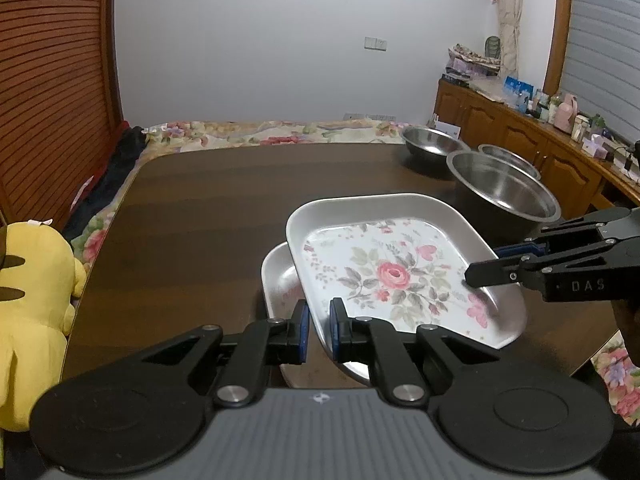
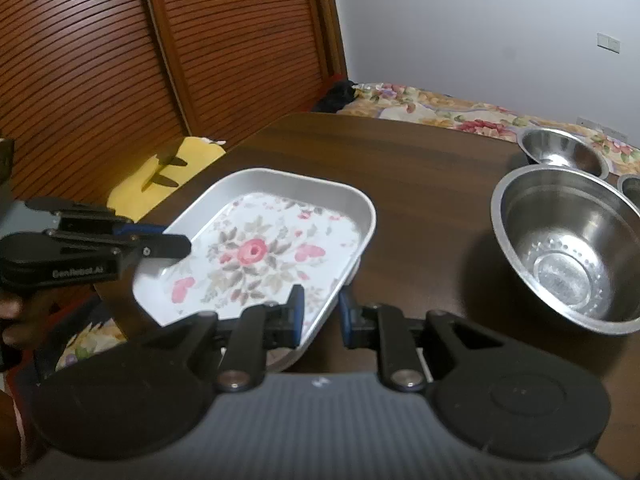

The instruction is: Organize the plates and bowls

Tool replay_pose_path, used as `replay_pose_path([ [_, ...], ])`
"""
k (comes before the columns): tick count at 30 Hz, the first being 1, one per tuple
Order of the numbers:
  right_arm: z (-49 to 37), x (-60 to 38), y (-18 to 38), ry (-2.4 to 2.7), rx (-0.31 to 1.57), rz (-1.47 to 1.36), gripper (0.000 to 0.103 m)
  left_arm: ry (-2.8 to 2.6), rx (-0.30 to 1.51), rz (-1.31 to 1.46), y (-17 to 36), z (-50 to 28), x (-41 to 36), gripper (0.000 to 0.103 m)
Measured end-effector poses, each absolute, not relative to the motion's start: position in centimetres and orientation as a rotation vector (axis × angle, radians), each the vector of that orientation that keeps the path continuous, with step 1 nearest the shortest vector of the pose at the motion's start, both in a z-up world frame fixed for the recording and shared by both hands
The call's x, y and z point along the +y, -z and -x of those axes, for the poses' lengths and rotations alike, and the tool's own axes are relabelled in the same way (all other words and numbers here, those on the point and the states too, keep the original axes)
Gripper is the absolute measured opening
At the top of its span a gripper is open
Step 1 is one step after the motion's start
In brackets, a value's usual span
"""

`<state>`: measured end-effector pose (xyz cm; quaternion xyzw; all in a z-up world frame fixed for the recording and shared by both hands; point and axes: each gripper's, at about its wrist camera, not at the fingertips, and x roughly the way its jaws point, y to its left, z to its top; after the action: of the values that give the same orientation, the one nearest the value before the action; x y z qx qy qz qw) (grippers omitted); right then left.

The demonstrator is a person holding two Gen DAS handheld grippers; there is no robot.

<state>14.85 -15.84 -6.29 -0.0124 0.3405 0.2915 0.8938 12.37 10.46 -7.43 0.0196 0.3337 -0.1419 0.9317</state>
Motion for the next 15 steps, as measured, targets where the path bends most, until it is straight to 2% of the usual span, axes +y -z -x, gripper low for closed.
replay_pose_path([
  [15,-14.5,-15.0,7.4,-0.578,0.657,0.028,0.02,0.258,0.694,-0.039,8.3,-12.4,10.2,0.012],
])
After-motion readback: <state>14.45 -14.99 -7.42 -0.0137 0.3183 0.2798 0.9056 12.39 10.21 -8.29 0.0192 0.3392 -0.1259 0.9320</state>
